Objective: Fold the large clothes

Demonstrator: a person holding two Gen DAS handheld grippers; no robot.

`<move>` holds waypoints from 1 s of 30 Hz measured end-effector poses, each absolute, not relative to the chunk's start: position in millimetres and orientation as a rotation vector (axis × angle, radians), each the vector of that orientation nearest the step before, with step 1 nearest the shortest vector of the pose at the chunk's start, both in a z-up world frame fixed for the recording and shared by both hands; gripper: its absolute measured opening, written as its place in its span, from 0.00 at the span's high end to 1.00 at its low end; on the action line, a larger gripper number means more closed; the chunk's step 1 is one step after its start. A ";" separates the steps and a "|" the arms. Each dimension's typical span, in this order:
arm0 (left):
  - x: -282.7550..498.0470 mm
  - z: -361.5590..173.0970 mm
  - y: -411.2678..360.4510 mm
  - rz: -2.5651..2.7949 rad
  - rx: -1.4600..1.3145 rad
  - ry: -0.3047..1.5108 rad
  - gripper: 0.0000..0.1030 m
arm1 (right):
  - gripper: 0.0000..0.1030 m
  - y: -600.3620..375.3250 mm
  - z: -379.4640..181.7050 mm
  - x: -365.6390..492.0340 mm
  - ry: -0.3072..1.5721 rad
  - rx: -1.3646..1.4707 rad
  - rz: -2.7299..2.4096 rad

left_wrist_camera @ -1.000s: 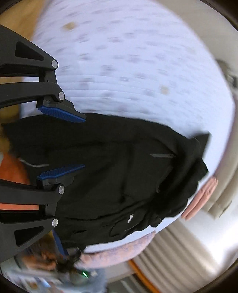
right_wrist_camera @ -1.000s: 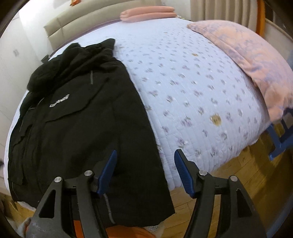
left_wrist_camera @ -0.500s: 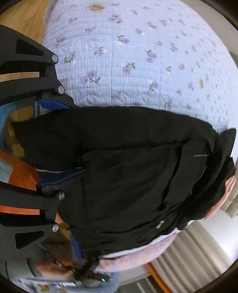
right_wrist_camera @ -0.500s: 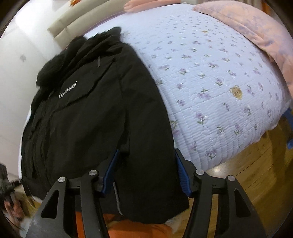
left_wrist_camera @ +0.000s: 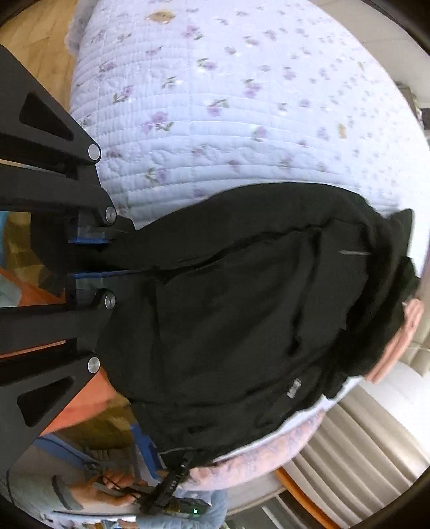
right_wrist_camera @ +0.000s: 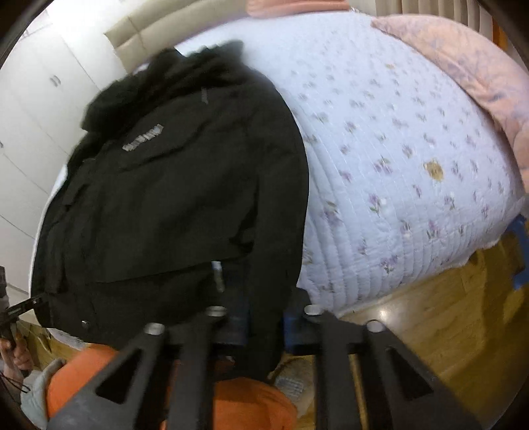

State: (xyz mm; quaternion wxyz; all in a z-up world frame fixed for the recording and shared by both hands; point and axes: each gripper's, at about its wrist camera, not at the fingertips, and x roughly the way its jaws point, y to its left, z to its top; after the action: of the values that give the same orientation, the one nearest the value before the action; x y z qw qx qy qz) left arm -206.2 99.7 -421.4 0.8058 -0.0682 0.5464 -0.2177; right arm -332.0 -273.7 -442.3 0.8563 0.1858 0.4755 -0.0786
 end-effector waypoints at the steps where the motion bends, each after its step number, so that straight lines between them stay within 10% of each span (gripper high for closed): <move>1: -207.0 -414.7 102.3 -0.475 -0.157 1.152 0.90 | 0.86 -271.2 -434.2 -333.2 0.986 0.377 -0.173; 14: -123.8 -316.2 86.5 -0.544 -0.319 0.843 0.90 | 0.87 -293.8 -339.3 -283.8 0.791 0.391 -0.212; 30: 7.9 -303.8 63.1 -0.345 -0.348 0.916 0.89 | 0.87 -355.0 -347.3 -117.2 0.846 0.468 -0.069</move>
State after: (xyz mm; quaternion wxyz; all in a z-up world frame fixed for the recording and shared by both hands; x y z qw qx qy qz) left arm 7.9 63.1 -303.8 0.8682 -0.1661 0.4375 -0.1648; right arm -117.2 -355.0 -347.3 0.8848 0.2250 0.4066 -0.0332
